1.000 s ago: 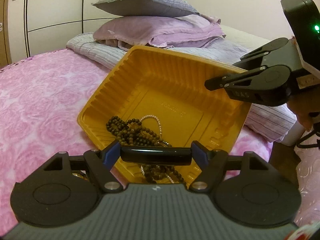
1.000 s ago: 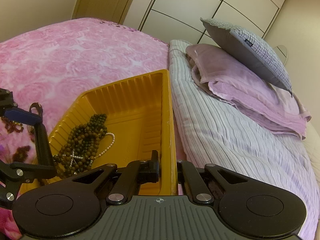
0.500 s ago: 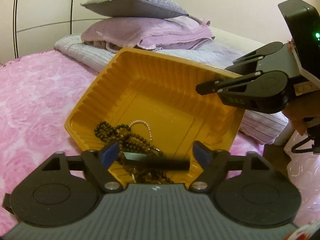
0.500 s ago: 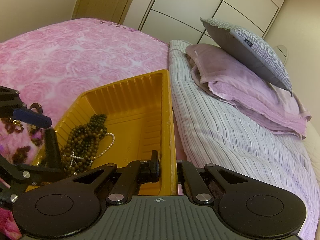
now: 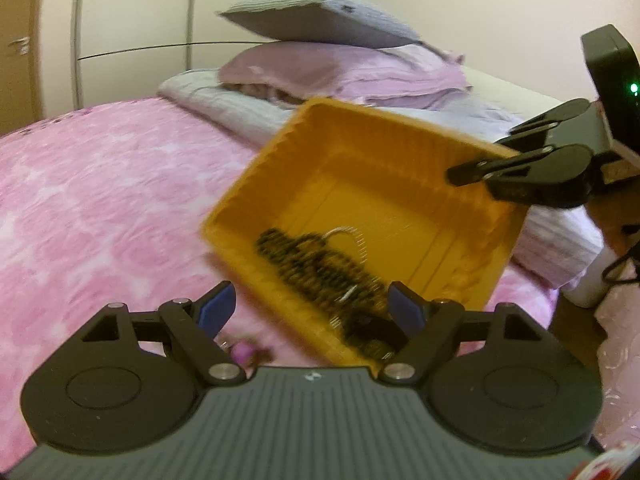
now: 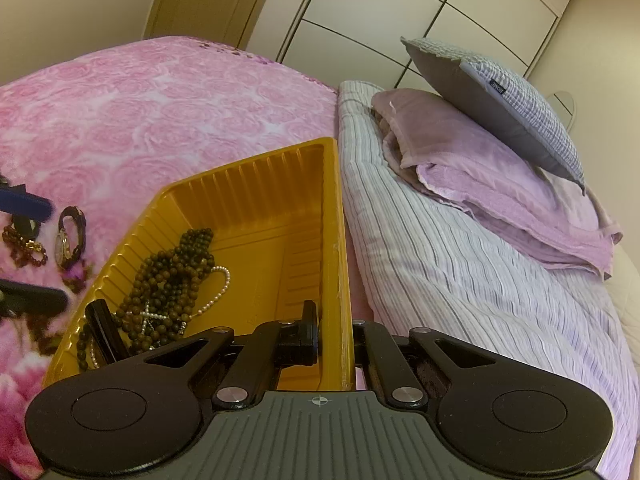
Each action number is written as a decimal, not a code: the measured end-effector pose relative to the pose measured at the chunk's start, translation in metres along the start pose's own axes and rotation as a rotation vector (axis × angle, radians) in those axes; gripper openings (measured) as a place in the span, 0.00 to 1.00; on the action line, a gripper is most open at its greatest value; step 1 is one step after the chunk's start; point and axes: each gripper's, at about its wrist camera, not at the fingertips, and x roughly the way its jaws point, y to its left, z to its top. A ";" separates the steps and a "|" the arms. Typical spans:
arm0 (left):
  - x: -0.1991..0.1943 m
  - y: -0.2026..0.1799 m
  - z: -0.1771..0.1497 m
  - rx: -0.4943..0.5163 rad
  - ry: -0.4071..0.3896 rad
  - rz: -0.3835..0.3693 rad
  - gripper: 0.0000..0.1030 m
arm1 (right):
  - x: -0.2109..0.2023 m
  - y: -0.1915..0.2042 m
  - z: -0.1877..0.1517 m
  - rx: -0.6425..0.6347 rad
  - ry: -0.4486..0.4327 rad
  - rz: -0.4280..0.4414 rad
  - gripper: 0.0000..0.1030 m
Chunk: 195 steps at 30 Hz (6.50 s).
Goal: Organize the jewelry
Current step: 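Carry the black hair clip into the orange tray and open the left gripper, then move the left gripper back to the amber bead bracelet and grasp it, then carry the amber bead bracelet into the orange tray and open the left gripper, then move the left gripper back and grasp the black strap ring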
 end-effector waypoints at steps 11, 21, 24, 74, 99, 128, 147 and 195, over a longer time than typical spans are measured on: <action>-0.049 0.051 -0.044 -0.115 0.017 0.233 0.79 | 0.001 0.001 0.000 -0.004 0.001 -0.002 0.03; -0.043 0.063 -0.064 -0.124 0.062 0.305 0.66 | 0.001 0.001 0.001 -0.012 0.004 -0.006 0.03; -0.034 0.064 -0.061 -0.112 0.068 0.314 0.58 | 0.001 0.001 0.001 -0.013 0.004 -0.005 0.03; -0.055 0.059 0.002 -0.088 -0.001 0.229 0.04 | 0.001 0.000 0.001 -0.014 0.002 -0.006 0.03; -0.003 -0.018 0.057 -0.052 -0.026 -0.070 0.04 | 0.000 0.001 0.004 -0.007 0.002 -0.003 0.04; 0.038 -0.067 0.068 0.002 0.040 -0.140 0.04 | 0.003 -0.004 0.000 0.013 -0.004 0.008 0.04; 0.036 -0.069 0.057 -0.011 0.050 -0.124 0.14 | 0.005 -0.004 -0.001 0.003 0.005 0.005 0.04; -0.012 0.114 -0.048 -0.097 0.113 0.349 0.36 | 0.010 -0.008 -0.009 0.011 0.052 -0.007 0.03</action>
